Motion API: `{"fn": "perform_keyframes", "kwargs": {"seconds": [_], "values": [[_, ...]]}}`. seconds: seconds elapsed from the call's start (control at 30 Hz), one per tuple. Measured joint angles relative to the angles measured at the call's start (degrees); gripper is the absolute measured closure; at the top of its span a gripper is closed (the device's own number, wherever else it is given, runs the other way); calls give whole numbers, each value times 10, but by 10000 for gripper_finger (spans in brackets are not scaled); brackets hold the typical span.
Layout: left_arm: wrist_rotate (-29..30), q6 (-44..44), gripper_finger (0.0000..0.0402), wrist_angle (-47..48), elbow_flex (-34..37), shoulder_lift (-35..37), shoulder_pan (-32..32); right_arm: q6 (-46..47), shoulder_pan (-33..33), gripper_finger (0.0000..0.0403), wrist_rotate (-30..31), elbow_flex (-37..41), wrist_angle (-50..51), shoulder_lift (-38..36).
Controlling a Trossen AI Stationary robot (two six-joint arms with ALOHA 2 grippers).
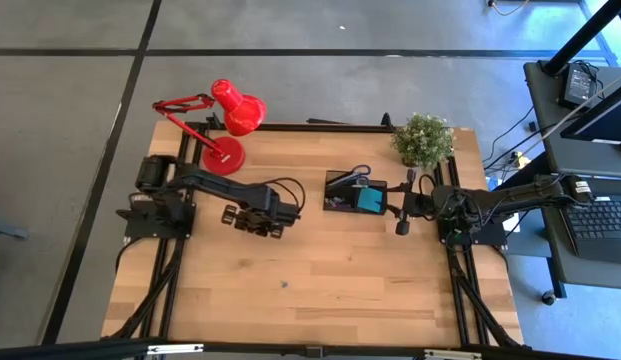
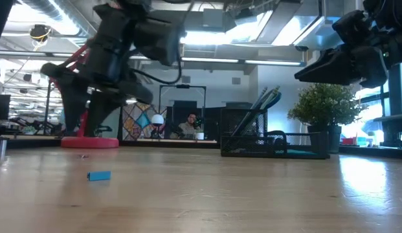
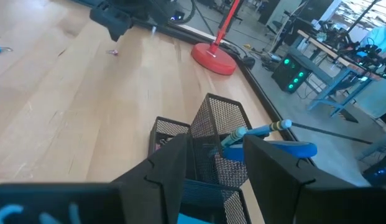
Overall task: Pick and place office supplies into organizer
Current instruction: Put the pink binder clip into the black desk organizer
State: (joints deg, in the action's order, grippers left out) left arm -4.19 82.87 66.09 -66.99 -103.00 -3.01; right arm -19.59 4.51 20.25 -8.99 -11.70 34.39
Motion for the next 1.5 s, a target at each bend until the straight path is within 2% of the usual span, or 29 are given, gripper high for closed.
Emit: {"fn": "perform_keyframes", "kwargs": {"seconds": [0.2, 0.4, 0.6, 0.8, 1.23, 1.5], "values": [[34, 83, 259, -52, 47, 60, 0, -1, 0, 241, 0, 0, 0, 0], [29, 151, 259, -79, 68, 55, -4, -2, 0, 241, 0, 0, -1, 0], [30, 152, 257, -117, 68, 55, -8, -3, 0, 241, 0, 0, -2, 0], [59, 169, 258, -115, 68, 55, -11, -2, 0, 241, 0, 0, 4, 0], [67, 208, 258, -117, 69, 49, -39, -2, 0, 241, 0, 0, 4, 0], [68, 224, 258, -140, 104, 50, -39, -1, 0, 241, 0, 0, 4, 0]]}}
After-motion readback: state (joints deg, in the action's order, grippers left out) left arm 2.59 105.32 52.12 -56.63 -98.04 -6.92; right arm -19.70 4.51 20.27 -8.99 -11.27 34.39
